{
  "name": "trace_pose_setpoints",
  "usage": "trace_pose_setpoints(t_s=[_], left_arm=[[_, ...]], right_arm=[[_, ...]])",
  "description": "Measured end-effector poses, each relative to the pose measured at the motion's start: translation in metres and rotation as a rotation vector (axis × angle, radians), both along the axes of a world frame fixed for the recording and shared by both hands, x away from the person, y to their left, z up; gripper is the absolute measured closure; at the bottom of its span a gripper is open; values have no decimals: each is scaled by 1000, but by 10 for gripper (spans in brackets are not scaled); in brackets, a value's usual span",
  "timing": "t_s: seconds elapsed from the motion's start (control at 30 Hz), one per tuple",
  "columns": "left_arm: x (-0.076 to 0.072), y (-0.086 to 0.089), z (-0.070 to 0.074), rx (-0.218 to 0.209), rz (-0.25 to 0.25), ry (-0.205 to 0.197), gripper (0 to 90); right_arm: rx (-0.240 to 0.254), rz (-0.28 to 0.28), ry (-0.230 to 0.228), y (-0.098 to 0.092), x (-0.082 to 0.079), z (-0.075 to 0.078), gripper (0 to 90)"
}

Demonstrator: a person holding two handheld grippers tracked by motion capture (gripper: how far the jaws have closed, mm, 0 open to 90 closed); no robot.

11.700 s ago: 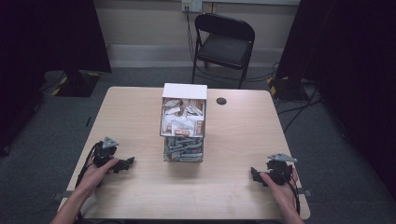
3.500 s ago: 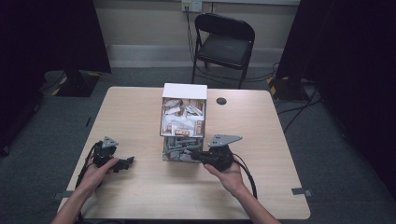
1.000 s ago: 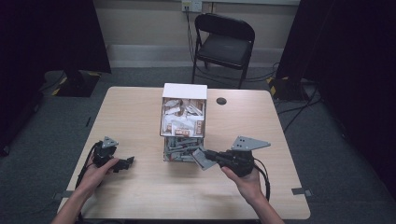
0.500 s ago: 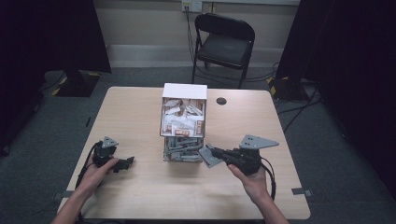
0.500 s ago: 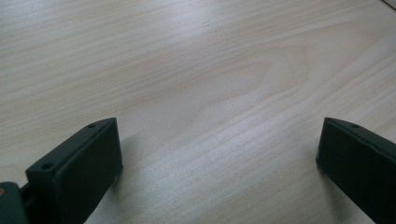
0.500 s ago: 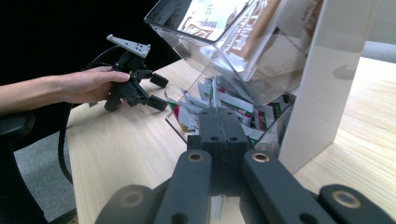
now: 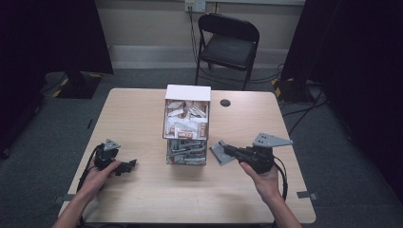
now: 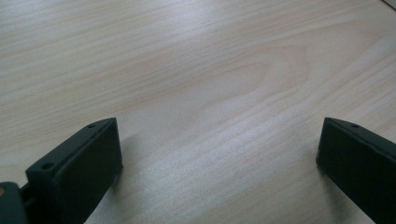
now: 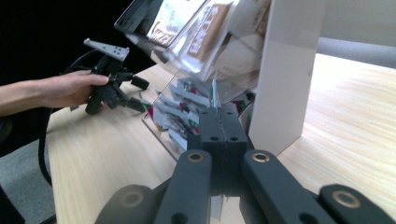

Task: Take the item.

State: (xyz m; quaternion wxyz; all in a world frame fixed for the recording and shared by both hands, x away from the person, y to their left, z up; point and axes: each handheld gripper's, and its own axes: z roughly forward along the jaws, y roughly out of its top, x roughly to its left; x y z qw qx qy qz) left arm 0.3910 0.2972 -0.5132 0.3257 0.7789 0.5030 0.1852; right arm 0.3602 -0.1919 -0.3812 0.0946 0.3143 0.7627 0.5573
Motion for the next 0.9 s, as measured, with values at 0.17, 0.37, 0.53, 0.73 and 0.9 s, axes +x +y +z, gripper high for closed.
trace_pose_setpoints(t_s=[0.17,0.37,0.53,0.73,0.9], left_arm=[[0,0,0,0,0,0,0],[0,0,0,0,0,0,0],[0,0,0,0,0,-1,0],[0,0,0,1,-1,1,0],[0,0,0,1,-1,1,0]], right_arm=[[8,-27,-9,-6,9,4,900],[11,-56,-4,-9,22,3,900],[-8,-69,3,-7,36,1,900],[-37,-86,4,-5,49,1,900],[-55,-93,9,-2,61,1,900]])
